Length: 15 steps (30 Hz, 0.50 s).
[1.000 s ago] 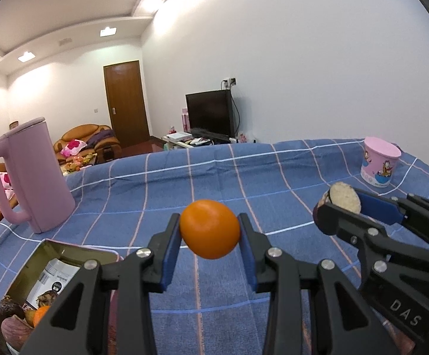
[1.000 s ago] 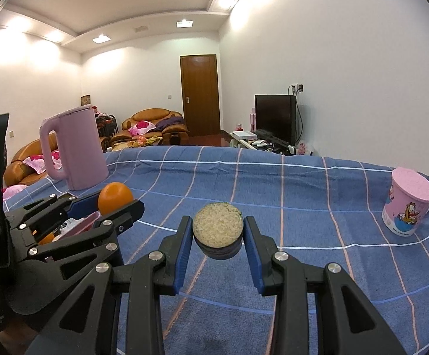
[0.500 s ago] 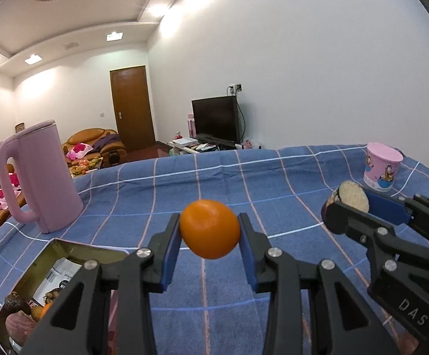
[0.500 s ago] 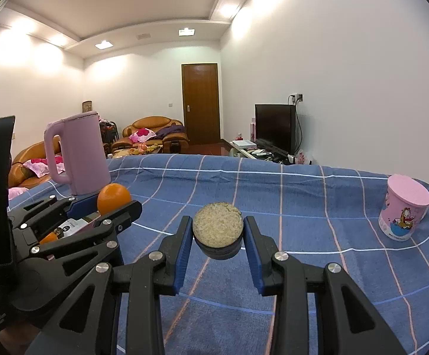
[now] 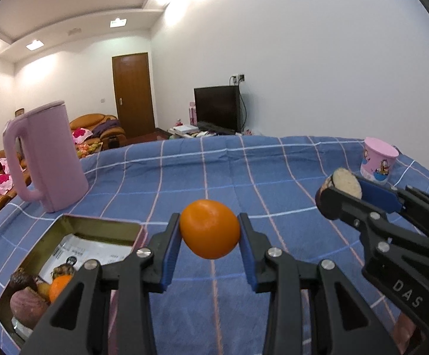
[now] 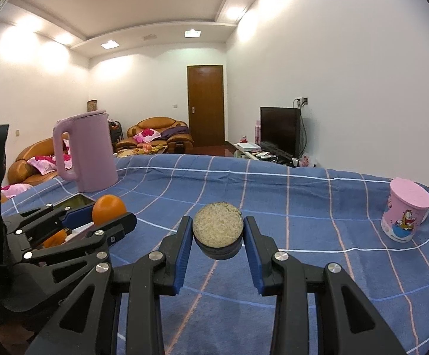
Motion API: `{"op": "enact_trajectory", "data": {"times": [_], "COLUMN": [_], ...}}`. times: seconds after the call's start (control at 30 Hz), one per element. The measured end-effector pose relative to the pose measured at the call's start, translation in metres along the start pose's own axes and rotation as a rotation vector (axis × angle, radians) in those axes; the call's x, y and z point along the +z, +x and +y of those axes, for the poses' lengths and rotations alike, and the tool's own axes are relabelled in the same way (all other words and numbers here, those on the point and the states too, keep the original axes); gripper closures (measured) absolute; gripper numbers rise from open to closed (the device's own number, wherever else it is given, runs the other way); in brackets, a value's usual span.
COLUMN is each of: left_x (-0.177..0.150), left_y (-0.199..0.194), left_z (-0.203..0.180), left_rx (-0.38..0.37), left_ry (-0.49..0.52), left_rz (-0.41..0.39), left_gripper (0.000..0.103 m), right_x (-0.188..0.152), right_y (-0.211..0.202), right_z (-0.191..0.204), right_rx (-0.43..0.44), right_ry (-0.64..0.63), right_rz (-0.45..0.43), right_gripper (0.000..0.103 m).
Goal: Organize fruits
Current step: 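Carry the small orange and the cake over the pink tin with both tools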
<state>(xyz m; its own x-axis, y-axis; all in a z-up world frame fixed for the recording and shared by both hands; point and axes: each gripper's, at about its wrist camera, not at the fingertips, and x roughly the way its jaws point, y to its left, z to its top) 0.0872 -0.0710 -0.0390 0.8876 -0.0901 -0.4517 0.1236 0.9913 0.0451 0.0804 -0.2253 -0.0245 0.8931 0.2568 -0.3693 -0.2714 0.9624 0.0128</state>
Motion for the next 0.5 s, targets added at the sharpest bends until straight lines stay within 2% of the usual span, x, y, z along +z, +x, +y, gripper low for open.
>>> {"op": "enact_trajectory", "data": {"times": [0.23,0.5], "left_x": [-0.005,-0.005], "left_y": [-0.012,-0.031], "left_z": [0.023,0.049], "left_rx": [0.025,0.057], "left_ry": [-0.034,-0.06], "left_rz": [0.031,0.021], "left_gripper": [0.064,0.064], "right_x": [0.0,0.006], "right_y": [0.006,0.009], "right_z": [0.021,0.054], "right_rx": [0.068,0.14], "right_ry": [-0.018,-0.055], "right_rz": [0.037,0.04], "right_gripper": [0.066,0.066]}}
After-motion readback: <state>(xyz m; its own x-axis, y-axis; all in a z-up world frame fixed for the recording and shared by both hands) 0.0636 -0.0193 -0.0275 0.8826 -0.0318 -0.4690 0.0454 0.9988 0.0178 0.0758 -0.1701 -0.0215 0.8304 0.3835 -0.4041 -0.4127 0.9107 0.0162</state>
